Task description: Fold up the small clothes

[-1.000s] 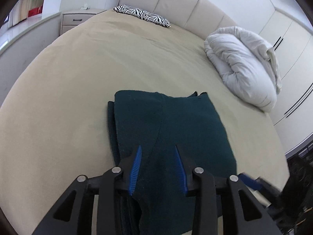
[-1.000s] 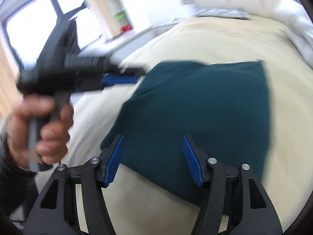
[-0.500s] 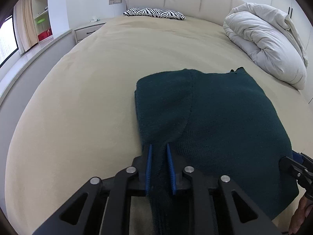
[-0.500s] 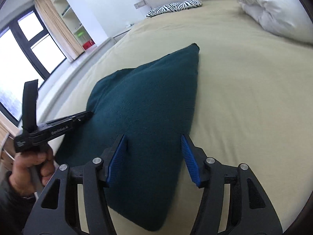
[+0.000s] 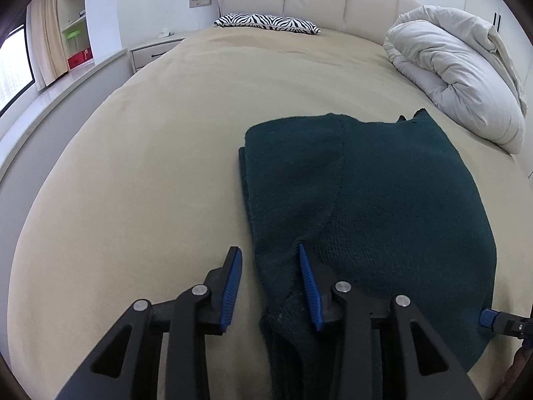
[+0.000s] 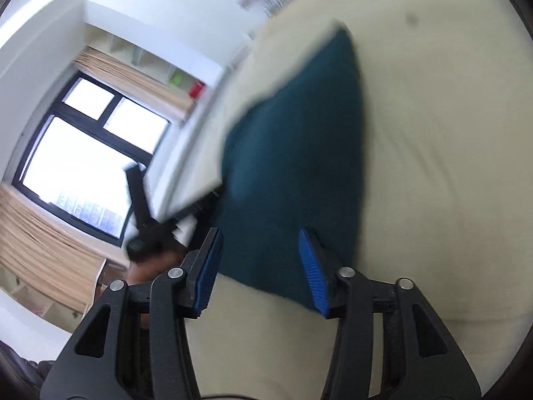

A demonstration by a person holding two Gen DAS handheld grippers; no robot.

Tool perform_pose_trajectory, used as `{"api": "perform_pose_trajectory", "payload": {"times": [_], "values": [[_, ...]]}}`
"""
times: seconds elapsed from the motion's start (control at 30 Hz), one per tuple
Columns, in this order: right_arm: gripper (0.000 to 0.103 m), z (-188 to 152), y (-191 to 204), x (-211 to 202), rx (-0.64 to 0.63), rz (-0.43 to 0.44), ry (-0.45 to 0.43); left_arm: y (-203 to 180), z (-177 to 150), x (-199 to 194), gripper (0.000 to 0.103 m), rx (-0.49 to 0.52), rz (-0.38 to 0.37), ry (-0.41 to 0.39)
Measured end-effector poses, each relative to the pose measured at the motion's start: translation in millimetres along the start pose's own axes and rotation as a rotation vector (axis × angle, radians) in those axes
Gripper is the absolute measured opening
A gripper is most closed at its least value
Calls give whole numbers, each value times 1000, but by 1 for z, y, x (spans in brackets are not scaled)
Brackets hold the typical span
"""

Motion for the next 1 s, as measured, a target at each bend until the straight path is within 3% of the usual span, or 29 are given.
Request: {"api": "perform_pose_trajectory", "payload": {"times": [0.1,0.17,0.27,0.4,0.43,0.5,0.57,0.63,0.73,0.8,0.83,1.0], "values": [[28,-11,-26,-5,104,84,-31,2,0,1,46,-2,-4,2],[28,-16,-28,-14,90,54,-27,5,-2,1,47,-7,-8,1],[31,-22,-16,-32,63,12,-13,4,-3,0,47,-3,0,-6],[31,-22,21,-38,5,92,-16,1,-2,-1,47,-3,1,-6],[36,-23,21,-28,-2,72,11,1,-2,-1,47,-5,-1,-3],[31,-36,0,-2,-2,-9,98,1,-1,-3,47,-25,-18,0],[29,-37,-4,0,0,15,81,4,1,-10,45,-63,-59,9],[32,-33,3,-10,-1,5,86,8,10,-28,43,-79,-54,-17],[34,-10,22,-33,-56,17,16,1,31,-54,41,-90,-77,-83],[46,18,30,-38,-69,27,-22,-16,48,-62,41,-53,-90,-119],[46,33,30,-38,-68,11,-27,-25,56,-61,42,-33,-102,-131],[46,96,30,8,-20,45,-22,-56,74,-7,43,0,-141,-49]]}}
Point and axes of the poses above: each gripper's, at about its wrist camera, not at the fingertips, and x roughly the way its jaws point, y to its left, z to its top, the point moved 9 cm from there along x, roughly the way its jaws point, and after that the axes turned 4 degrees about z, right-handed, at the moved point
